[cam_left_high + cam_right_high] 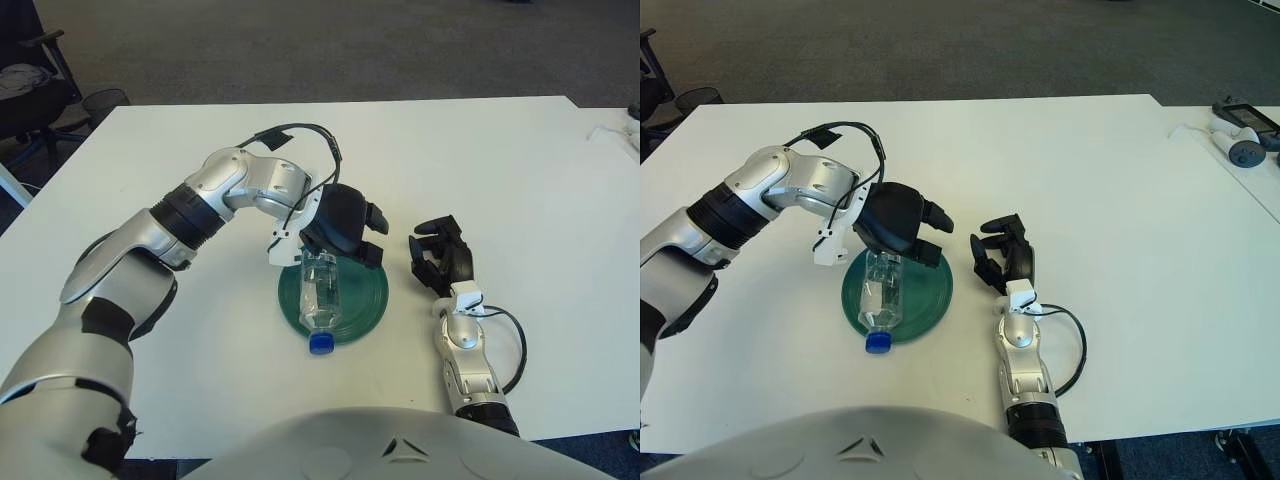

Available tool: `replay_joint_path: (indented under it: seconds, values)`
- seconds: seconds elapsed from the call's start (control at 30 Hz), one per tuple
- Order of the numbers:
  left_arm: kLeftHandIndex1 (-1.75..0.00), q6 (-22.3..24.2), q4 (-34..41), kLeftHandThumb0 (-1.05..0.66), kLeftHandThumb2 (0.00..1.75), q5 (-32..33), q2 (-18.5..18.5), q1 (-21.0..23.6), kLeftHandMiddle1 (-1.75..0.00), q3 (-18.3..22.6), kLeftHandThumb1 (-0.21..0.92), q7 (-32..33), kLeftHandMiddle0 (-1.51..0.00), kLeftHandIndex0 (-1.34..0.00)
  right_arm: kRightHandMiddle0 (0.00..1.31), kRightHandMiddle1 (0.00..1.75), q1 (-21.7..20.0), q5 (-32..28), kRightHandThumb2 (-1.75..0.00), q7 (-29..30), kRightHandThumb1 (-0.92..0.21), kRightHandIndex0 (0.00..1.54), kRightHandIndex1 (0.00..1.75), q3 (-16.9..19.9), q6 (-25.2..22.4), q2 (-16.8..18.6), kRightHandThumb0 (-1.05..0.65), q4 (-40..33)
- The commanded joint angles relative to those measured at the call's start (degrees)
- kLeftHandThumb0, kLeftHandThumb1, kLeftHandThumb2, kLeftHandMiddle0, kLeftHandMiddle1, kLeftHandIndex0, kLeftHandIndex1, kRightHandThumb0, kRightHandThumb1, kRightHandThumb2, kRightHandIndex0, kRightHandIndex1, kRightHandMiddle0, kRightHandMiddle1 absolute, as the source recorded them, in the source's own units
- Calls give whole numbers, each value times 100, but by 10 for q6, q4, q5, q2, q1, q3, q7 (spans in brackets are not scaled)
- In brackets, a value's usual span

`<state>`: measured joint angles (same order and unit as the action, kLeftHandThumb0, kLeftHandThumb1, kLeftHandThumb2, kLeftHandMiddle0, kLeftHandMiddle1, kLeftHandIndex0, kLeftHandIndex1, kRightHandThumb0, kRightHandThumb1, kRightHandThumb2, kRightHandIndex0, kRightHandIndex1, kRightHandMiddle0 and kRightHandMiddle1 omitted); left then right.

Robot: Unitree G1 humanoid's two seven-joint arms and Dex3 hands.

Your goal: Put the bottle into the plate.

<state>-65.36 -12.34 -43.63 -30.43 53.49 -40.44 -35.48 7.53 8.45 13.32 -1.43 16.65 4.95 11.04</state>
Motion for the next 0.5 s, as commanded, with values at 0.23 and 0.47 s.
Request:
replay_joint_path:
  seconds: [0.23, 0.47]
  values:
    - [-57, -71, -109, -61, 58, -2, -29, 84, 0, 92, 72, 100, -20, -1, 33, 164, 18, -3, -53, -1, -82, 35, 143, 3, -39, 0, -1, 90]
    - [-58, 45, -159, -79, 66, 79, -13, 36, -2, 181, 91, 159, -27, 0, 30, 168, 11, -17, -53, -16, -83, 37, 142, 5, -30, -2, -1, 110]
